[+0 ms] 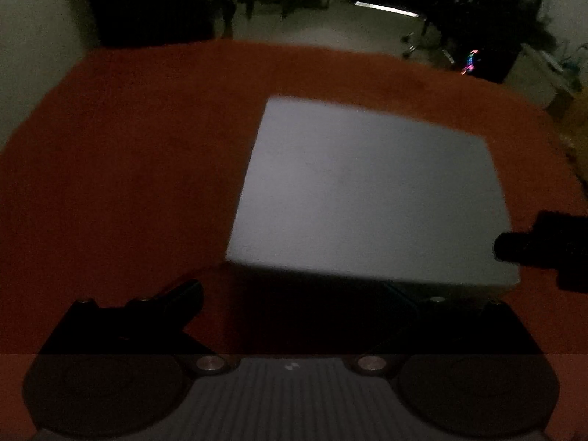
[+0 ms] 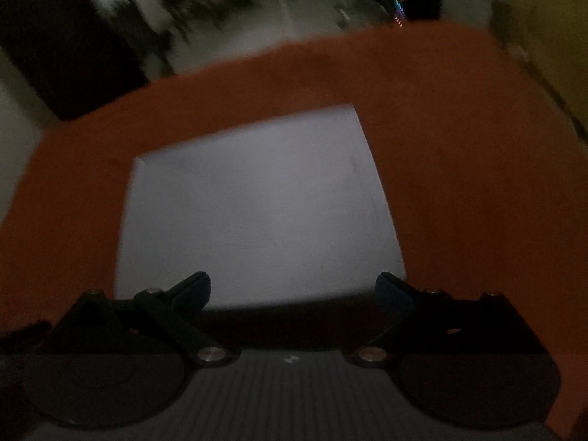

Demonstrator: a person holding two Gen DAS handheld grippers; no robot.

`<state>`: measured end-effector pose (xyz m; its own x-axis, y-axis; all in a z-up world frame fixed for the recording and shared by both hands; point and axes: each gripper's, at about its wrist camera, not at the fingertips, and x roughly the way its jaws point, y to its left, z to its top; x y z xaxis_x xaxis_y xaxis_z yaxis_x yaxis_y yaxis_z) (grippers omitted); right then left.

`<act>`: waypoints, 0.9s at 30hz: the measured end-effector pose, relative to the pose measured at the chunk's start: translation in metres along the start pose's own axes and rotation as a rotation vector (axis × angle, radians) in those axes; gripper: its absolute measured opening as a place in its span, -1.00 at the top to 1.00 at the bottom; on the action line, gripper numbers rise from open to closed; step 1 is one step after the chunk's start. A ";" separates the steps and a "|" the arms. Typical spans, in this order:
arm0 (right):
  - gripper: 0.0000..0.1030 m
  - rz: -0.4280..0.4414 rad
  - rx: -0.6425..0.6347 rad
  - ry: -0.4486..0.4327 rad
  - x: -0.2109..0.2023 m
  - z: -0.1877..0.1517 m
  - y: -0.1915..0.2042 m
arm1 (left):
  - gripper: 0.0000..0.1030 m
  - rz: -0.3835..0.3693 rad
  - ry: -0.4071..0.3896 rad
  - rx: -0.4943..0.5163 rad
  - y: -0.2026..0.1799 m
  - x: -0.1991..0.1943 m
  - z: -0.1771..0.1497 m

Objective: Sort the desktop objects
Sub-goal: 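Open both grippers and withdraw them from the white board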

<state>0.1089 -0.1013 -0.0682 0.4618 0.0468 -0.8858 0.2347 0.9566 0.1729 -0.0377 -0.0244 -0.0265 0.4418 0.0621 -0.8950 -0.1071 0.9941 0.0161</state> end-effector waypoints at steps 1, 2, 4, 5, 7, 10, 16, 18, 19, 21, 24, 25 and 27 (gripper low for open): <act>-0.91 -0.004 -0.013 -0.008 0.002 -0.003 0.003 | -1.00 0.024 0.020 0.021 -0.003 0.008 -0.001; -0.91 -0.001 -0.042 -0.020 0.003 -0.006 0.007 | -1.00 0.044 0.036 0.042 -0.006 0.015 -0.002; -0.91 0.005 -0.098 -0.040 0.006 -0.012 0.015 | -1.00 0.067 0.045 0.086 -0.014 0.024 -0.006; -0.91 0.008 -0.120 -0.045 0.008 -0.015 0.018 | -1.00 0.069 0.042 0.105 -0.017 0.025 -0.006; -0.91 0.008 -0.139 -0.038 0.013 -0.019 0.019 | -1.00 0.057 0.037 0.139 -0.020 0.024 -0.006; -0.91 -0.011 -0.147 -0.023 0.019 -0.019 0.012 | -1.00 0.053 -0.002 0.146 -0.020 0.020 -0.003; -0.91 -0.040 -0.109 0.008 0.039 -0.016 -0.001 | -1.00 0.064 0.003 0.120 -0.019 0.028 0.004; -0.91 -0.039 -0.110 0.012 0.042 -0.017 -0.001 | -1.00 0.066 -0.001 0.119 -0.020 0.025 0.005; -0.92 -0.037 -0.114 0.011 0.044 -0.016 -0.001 | -1.00 0.067 -0.001 0.119 -0.021 0.023 0.004; -0.91 -0.033 -0.123 0.010 0.048 -0.016 0.000 | -1.00 0.068 -0.002 0.120 -0.022 0.020 0.002; -0.91 -0.032 -0.126 0.012 0.049 -0.018 0.000 | -1.00 0.067 0.004 0.124 -0.021 0.023 0.002; -0.91 -0.032 -0.124 0.014 0.049 -0.018 0.000 | -1.00 0.064 0.010 0.124 -0.021 0.023 0.002; -0.91 -0.032 -0.125 0.016 0.046 -0.021 -0.001 | -1.00 0.054 0.019 0.126 -0.021 0.019 0.001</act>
<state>0.1121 -0.0943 -0.1179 0.4421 0.0193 -0.8968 0.1404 0.9859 0.0905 -0.0257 -0.0442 -0.0436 0.4217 0.1151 -0.8994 -0.0172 0.9928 0.1190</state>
